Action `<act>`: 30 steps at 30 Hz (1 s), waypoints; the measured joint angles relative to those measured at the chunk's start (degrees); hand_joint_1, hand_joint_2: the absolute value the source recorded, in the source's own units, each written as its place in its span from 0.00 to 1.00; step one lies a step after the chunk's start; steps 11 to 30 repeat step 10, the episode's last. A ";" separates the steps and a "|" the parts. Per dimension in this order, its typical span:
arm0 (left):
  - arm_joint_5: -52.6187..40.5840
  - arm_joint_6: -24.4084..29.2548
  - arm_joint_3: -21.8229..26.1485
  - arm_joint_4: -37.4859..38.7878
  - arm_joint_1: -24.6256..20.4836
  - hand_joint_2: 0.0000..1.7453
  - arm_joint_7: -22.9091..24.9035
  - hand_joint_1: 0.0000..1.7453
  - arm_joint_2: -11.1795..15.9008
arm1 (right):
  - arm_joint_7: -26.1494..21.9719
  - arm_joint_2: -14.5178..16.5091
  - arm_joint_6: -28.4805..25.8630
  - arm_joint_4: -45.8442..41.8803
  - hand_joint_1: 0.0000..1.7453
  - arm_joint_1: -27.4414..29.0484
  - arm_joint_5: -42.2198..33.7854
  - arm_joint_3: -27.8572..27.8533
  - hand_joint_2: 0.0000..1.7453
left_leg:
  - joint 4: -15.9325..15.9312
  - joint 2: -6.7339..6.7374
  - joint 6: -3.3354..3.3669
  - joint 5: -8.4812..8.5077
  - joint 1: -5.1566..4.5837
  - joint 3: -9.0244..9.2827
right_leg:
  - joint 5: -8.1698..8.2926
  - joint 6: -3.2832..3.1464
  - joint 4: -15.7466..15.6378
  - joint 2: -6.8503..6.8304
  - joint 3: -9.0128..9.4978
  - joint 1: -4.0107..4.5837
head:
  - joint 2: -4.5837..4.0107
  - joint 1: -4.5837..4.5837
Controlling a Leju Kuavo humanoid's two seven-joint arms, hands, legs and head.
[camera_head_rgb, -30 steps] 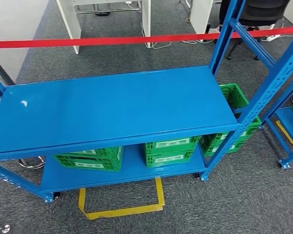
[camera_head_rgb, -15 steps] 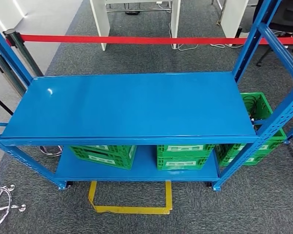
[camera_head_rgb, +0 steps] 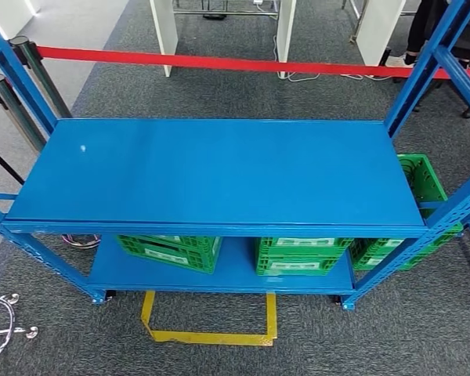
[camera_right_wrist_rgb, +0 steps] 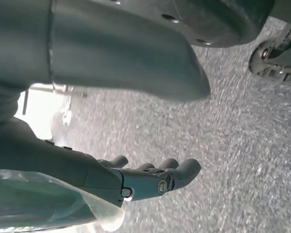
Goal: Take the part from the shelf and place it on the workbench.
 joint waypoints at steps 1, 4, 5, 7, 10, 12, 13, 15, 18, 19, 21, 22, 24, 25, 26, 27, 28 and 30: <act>1.26 -0.18 -0.55 -0.17 0.22 0.00 -0.11 0.00 0.14 | -0.27 -0.14 0.16 -0.16 0.00 0.20 -1.46 0.33 0.00 | 0.00 0.00 0.06 -0.04 0.00 0.07 | -0.03 0.10 -0.03 0.00 -0.02 -0.01 | 0.00 0.00; 4.92 -0.58 -2.29 -0.78 0.87 0.00 -0.44 0.00 0.51 | -1.11 -0.60 0.66 -0.80 0.00 0.80 -5.78 1.39 0.00 | 0.00 0.00 0.11 -0.07 -0.01 0.17 | -0.05 0.19 -0.05 -0.01 0.04 -0.02 | -0.01 -0.01; 6.18 -0.79 -2.92 -1.02 1.09 0.00 -0.55 0.00 0.64 | -1.38 -0.79 0.77 -1.05 0.00 1.04 -7.23 1.78 0.00 | 0.00 0.00 0.11 -0.07 -0.01 0.19 | -0.05 0.20 -0.05 -0.01 0.05 -0.01 | -0.01 -0.02; 8.78 -1.20 -4.23 -1.52 1.57 0.00 -0.86 0.00 0.91 | -1.94 -1.15 1.03 -1.57 0.00 1.60 -10.22 2.63 0.00 | 0.00 0.00 0.11 -0.07 0.00 0.22 | -0.05 0.20 -0.05 -0.01 0.08 0.00 | -0.01 -0.02; 12.13 -1.53 -5.98 -2.23 2.21 0.00 -1.35 0.00 1.24 | -2.68 -1.66 1.46 -2.30 0.00 2.34 -14.14 3.79 0.00 | 0.00 0.00 0.11 -0.07 0.00 0.23 | -0.05 0.20 -0.05 -0.01 0.10 0.04 | -0.01 -0.02; 12.13 -1.53 -5.98 -2.23 2.21 0.00 -1.35 0.00 1.24 | -2.68 -1.66 1.46 -2.30 0.00 2.34 -14.14 3.79 0.00 | 0.00 0.00 0.11 -0.07 0.00 0.23 | -0.05 0.20 -0.05 -0.01 0.10 0.04 | -0.01 -0.02; 12.13 -1.53 -5.98 -2.23 2.21 0.00 -1.35 0.00 1.24 | -2.68 -1.66 1.46 -2.30 0.00 2.34 -14.14 3.79 0.00 | 0.00 0.00 0.11 -0.07 0.00 0.23 | -0.05 0.20 -0.05 -0.01 0.10 0.04 | -0.01 -0.02; 12.13 -1.53 -5.98 -2.23 2.21 0.00 -1.35 0.00 1.24 | -2.68 -1.66 1.46 -2.30 0.00 2.34 -14.14 3.79 0.00 | 0.00 0.00 0.11 -0.07 0.00 0.23 | -0.05 0.20 -0.05 -0.01 0.10 0.04 | -0.01 -0.02; 12.13 -1.53 -5.98 -2.23 2.21 0.00 -1.35 0.00 1.24 | -2.68 -1.66 1.46 -2.30 0.00 2.34 -14.14 3.79 0.00 | 0.00 0.00 0.11 -0.07 0.00 0.23 | -0.05 0.20 -0.05 -0.01 0.10 0.04 | -0.01 -0.02; 12.13 -1.53 -5.98 -2.23 2.21 0.00 -1.35 0.00 1.24 | -2.68 -1.66 1.46 -2.30 0.00 2.34 -14.14 3.79 0.00 | 0.00 0.00 0.11 -0.07 0.00 0.23 | -0.05 0.20 -0.05 -0.01 0.10 0.04 | -0.01 -0.02; 12.13 -1.53 -5.98 -2.23 2.21 0.00 -1.35 0.00 1.24 | -2.68 -1.66 1.46 -2.30 0.00 2.34 -14.14 3.79 0.00 | 0.00 0.00 0.11 -0.07 0.00 0.23 | -0.05 0.20 -0.05 -0.01 0.10 0.04 | -0.01 -0.02; 12.13 -1.53 -5.98 -2.23 2.21 0.00 -1.35 0.00 1.24 | -2.68 -1.66 1.46 -2.30 0.00 2.34 -14.14 3.79 0.00 | 0.00 0.00 0.11 -0.07 0.00 0.23 | -0.05 0.20 -0.05 -0.01 0.10 0.04 | -0.01 -0.02; 12.13 -1.53 -5.98 -2.23 2.21 0.00 -1.35 0.00 1.24 | -2.68 -1.66 1.46 -2.30 0.00 2.34 -14.14 3.79 0.00 | 0.00 0.00 0.11 -0.07 0.00 0.23 | -0.05 0.20 -0.05 -0.01 0.10 0.04 | -0.01 -0.02; 12.13 -1.53 -5.98 -2.23 2.21 0.00 -1.35 0.00 1.24 | -2.68 -1.66 1.46 -2.30 0.00 2.34 -14.14 3.79 0.00 | 0.00 0.00 0.11 -0.07 0.00 0.23 | -0.05 0.20 -0.05 -0.01 0.10 0.04 | -0.01 -0.02; 12.13 -1.53 -5.98 -2.23 2.21 0.00 -1.35 0.00 1.24 | -2.68 -1.66 1.46 -2.30 0.00 2.34 -14.14 3.79 0.00 | 0.00 0.00 0.11 -0.07 0.00 0.23 | -0.05 0.20 -0.05 -0.01 0.10 0.04 | -0.01 -0.02; 12.13 -1.53 -5.98 -2.23 2.21 0.00 -1.35 0.00 1.24 | -2.68 -1.66 1.46 -2.30 0.00 2.34 -14.14 3.79 0.00 | 0.00 0.00 0.11 -0.07 0.00 0.23 | -0.05 0.20 -0.05 -0.01 0.10 0.04 | -0.01 -0.02; 12.13 -1.53 -5.98 -2.23 2.21 0.00 -1.35 0.00 1.24 | -2.68 -1.66 1.46 -2.30 0.00 2.34 -14.14 3.79 0.00 | 0.00 0.00 0.11 -0.07 0.00 0.23 | -0.05 0.20 -0.05 -0.01 0.10 0.04 | -0.01 -0.02; 12.13 -1.53 -5.98 -2.23 2.21 0.00 -1.35 0.00 1.24 | -2.68 -1.66 1.46 -2.30 0.00 2.34 -14.14 3.79 0.00 | 0.00 0.00 0.11 -0.07 0.00 0.23 | -0.05 0.20 -0.05 -0.01 0.10 0.04 | -0.01 -0.02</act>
